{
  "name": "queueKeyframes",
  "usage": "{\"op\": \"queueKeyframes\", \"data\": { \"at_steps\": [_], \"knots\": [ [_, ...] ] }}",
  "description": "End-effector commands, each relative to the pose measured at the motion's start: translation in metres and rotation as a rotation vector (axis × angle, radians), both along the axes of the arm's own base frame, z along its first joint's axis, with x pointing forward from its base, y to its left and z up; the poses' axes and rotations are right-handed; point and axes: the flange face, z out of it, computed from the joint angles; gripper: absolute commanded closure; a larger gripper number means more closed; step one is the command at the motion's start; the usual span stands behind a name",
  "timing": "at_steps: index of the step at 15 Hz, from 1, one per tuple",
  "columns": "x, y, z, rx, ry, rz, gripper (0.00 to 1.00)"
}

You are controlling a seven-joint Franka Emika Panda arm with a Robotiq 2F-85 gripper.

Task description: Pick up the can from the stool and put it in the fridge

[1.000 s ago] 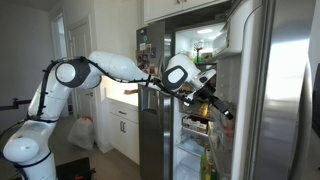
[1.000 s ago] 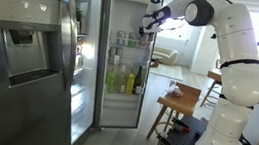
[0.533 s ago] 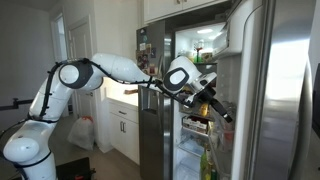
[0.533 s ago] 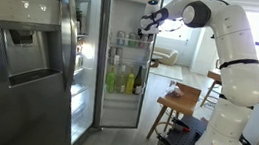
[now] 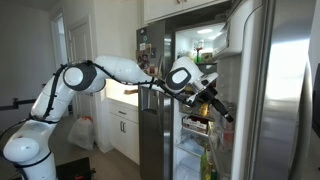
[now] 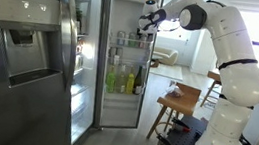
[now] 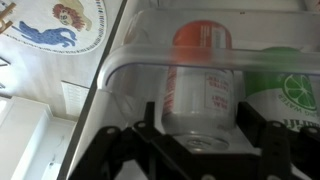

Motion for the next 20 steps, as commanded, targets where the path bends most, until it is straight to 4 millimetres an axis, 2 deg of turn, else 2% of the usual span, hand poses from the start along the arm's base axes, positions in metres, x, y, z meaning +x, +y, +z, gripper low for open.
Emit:
{"op": "queueKeyframes", "data": {
  "at_steps": [1, 6, 13, 20],
  "knots": [
    [0.008, 0.0, 0.013, -0.03, -0.01, -0.037, 0.0],
    [0.01, -0.001, 0.024, -0.046, -0.025, -0.043, 0.0],
    [0.001, -0.002, 0.071, -0.044, -0.159, -0.042, 0.0],
    [-0.04, 0.001, 0.12, 0.006, -0.173, 0.04, 0.0]
  ]
}}
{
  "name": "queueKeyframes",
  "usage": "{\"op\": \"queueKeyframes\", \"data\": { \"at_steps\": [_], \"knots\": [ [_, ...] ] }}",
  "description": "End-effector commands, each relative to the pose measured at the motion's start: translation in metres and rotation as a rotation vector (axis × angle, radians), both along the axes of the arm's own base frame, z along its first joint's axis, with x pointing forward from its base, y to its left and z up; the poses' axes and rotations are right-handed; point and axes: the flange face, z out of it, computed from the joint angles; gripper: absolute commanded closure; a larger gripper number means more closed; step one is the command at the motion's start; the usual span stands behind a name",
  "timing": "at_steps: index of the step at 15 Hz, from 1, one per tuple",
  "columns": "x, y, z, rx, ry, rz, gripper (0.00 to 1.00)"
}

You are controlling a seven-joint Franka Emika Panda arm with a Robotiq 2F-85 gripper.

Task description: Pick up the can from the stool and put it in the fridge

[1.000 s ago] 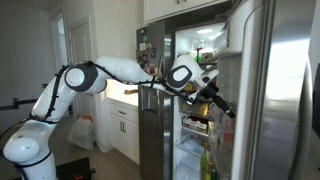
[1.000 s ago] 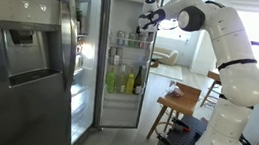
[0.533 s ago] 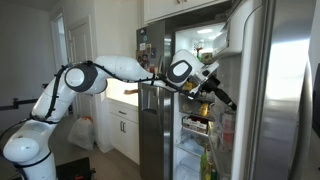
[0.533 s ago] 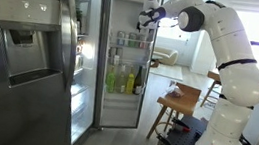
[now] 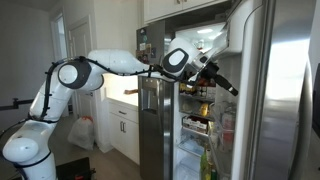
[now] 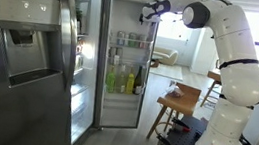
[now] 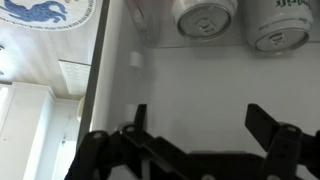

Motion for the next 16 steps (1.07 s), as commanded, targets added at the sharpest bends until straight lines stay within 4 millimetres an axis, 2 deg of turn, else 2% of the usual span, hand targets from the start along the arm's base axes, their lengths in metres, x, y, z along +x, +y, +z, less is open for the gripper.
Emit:
{"op": "queueKeyframes", "data": {
  "at_steps": [1, 10, 13, 14, 16],
  "knots": [
    [-0.033, 0.007, 0.029, 0.058, 0.007, 0.09, 0.0],
    [-0.089, 0.032, 0.063, 0.183, 0.188, 0.258, 0.0],
    [-0.1, 0.035, 0.072, 0.211, 0.231, 0.265, 0.0],
    [-0.089, 0.028, 0.067, 0.186, 0.209, 0.233, 0.0],
    [-0.094, 0.029, 0.071, 0.197, 0.215, 0.234, 0.0]
  ]
}}
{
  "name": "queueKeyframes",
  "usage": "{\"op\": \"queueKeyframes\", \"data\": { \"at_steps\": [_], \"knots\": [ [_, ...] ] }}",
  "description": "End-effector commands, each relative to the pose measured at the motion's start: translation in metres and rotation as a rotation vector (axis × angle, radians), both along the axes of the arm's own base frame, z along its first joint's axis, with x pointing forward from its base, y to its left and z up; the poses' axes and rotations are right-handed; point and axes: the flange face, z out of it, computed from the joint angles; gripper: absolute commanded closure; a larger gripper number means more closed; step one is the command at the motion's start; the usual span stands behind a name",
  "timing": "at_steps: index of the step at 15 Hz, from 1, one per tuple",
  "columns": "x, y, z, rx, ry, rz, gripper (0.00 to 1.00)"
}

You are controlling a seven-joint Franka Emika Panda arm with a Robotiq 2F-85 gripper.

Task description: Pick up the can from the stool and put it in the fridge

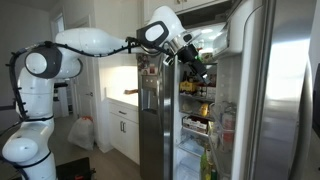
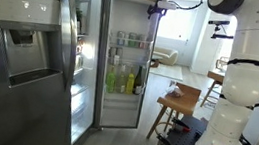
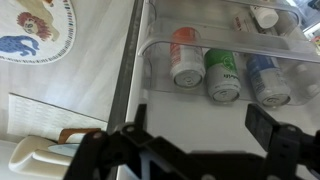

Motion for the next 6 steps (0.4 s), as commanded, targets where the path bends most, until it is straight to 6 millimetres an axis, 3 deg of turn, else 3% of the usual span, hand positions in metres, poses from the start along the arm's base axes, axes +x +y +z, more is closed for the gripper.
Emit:
{"op": "queueKeyframes", "data": {
  "at_steps": [1, 6],
  "knots": [
    [-0.0004, 0.0002, 0.0004, 0.001, 0.0, 0.0, 0.0],
    [0.0002, 0.0006, -0.0019, 0.003, 0.004, 0.001, 0.0]
  ]
}}
